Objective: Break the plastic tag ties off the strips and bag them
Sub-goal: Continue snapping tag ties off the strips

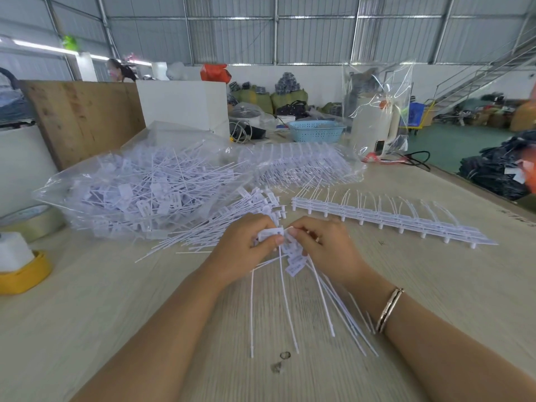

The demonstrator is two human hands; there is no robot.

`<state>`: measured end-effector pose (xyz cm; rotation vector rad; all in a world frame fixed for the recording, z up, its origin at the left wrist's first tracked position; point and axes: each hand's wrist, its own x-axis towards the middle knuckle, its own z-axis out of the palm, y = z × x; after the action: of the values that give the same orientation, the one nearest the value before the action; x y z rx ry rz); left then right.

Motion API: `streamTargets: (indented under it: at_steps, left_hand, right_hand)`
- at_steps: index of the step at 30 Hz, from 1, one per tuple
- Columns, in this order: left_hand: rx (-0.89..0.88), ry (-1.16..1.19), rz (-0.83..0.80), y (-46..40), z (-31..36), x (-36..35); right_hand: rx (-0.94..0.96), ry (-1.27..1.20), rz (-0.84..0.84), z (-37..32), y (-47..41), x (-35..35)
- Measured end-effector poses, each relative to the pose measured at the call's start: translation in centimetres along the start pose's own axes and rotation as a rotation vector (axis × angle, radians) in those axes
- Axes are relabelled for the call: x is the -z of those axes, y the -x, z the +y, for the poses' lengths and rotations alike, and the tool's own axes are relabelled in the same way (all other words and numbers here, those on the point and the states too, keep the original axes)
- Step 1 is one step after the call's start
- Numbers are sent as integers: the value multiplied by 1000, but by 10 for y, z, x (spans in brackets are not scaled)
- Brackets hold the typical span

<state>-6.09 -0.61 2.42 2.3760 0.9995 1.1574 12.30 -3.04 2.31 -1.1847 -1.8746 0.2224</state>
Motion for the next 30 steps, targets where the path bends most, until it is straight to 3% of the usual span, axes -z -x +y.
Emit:
streamTargets:
  at_steps: [6, 8, 15, 20, 23, 28, 30]
  left_hand:
    - [-112, 36, 72, 1, 9, 7]
    - [-65, 85, 71, 2, 9, 8]
    - [147, 32, -44, 3, -8, 3]
    - [157, -24, -59, 4, -9, 0]
    - [109, -13, -56, 3, -9, -3]
    - [136, 26, -88, 0, -9, -9]
    - [141, 39, -97, -1, -8, -12]
  right_hand:
    - [-204, -208, 95, 12, -2, 11]
    - [-161, -65, 113, 23, -1, 21]
    - [92, 178, -207, 19, -2, 8]
    - [126, 131, -336, 27, -1, 11]
    - [105, 165, -287, 32, -2, 16]
    - [108, 156, -1, 19, -1, 18]
    - [172, 168, -25, 5, 1, 13]
